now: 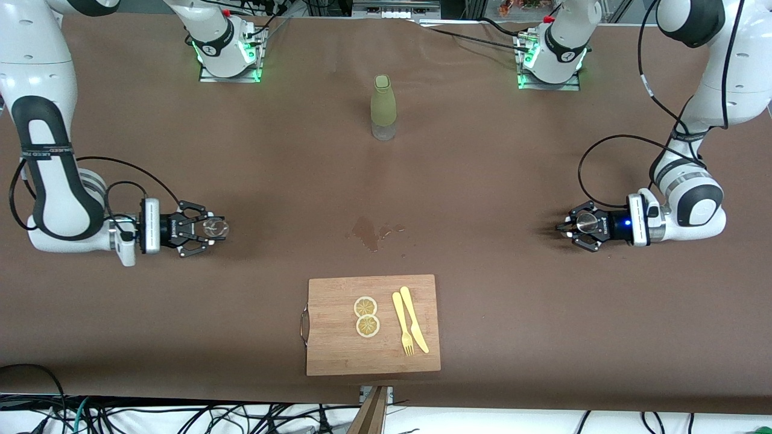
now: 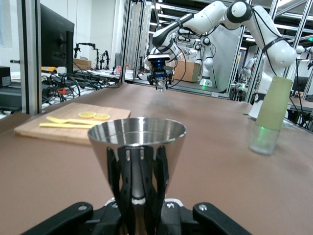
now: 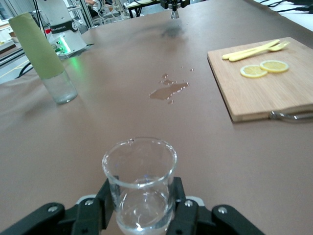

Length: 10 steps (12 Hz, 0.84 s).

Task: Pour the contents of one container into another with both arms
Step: 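Lift the jigger and glass, bringing both grippers together mid-table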

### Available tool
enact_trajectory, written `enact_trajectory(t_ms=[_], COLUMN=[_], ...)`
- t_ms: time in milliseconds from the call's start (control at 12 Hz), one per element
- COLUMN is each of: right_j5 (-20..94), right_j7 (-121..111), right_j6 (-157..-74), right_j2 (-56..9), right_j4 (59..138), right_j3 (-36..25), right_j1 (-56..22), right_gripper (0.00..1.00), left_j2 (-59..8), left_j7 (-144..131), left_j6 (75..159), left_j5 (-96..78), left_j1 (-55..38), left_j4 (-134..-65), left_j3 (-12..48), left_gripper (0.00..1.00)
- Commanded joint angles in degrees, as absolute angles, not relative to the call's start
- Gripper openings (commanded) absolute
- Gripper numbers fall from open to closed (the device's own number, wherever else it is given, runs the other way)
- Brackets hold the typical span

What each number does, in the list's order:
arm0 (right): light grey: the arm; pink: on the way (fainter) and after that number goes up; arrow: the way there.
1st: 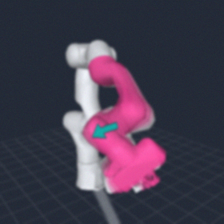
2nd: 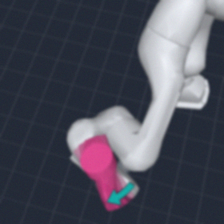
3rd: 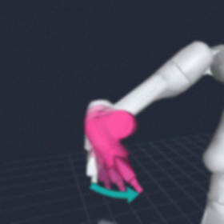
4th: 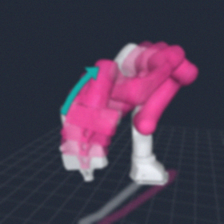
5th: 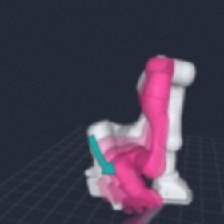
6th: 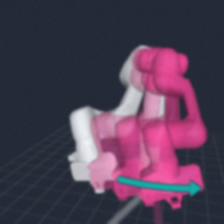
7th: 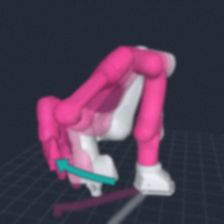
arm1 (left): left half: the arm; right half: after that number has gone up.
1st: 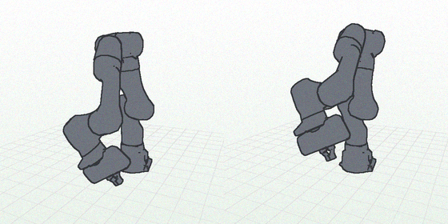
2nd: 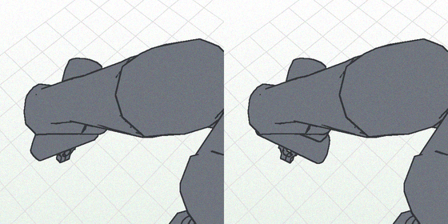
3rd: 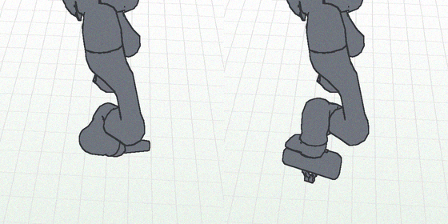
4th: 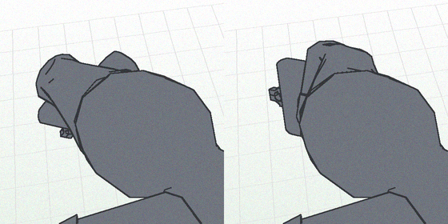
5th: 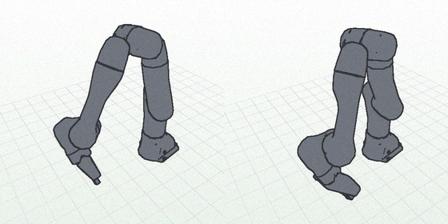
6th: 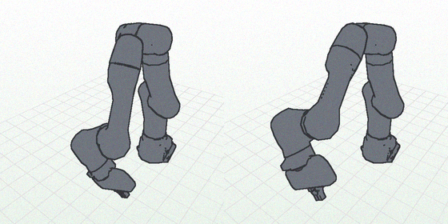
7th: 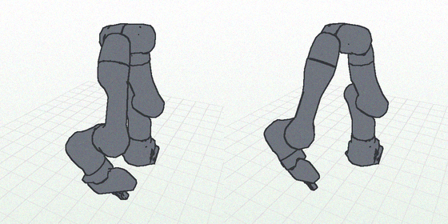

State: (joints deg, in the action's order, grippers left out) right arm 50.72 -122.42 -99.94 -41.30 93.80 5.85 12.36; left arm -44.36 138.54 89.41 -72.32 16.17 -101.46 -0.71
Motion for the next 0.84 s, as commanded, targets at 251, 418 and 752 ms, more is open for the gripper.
enact_trajectory(t_ms=[251,418,752], right_j5=[47.56,44.58,43.42], right_j7=[-111.81,-104.98,-97.04], right_j6=[-106.33,-109.15,-113.1], right_j2=[-37.27,-34.9,-33.75], right_j4=[92.81,92.81,92.72], right_j3=[9.14,9.14,10.11], right_j1=[6.34,3.01,-1.31], right_gripper=[0.27,0.27,0.28], left_j2=[-42.28,-42.28,-42.45], left_j7=[135.44,134.74,134.65], left_j6=[93.24,96.66,101.77], left_j5=[-82.86,-87.08,-96.65], left_j1=[5.82,2.22,-5.43], left_j4=[-102.39,-102.39,-102.57], left_j3=[-1.41,-1.41,-1.41], left_gripper=[0.0,0.0,0.0])
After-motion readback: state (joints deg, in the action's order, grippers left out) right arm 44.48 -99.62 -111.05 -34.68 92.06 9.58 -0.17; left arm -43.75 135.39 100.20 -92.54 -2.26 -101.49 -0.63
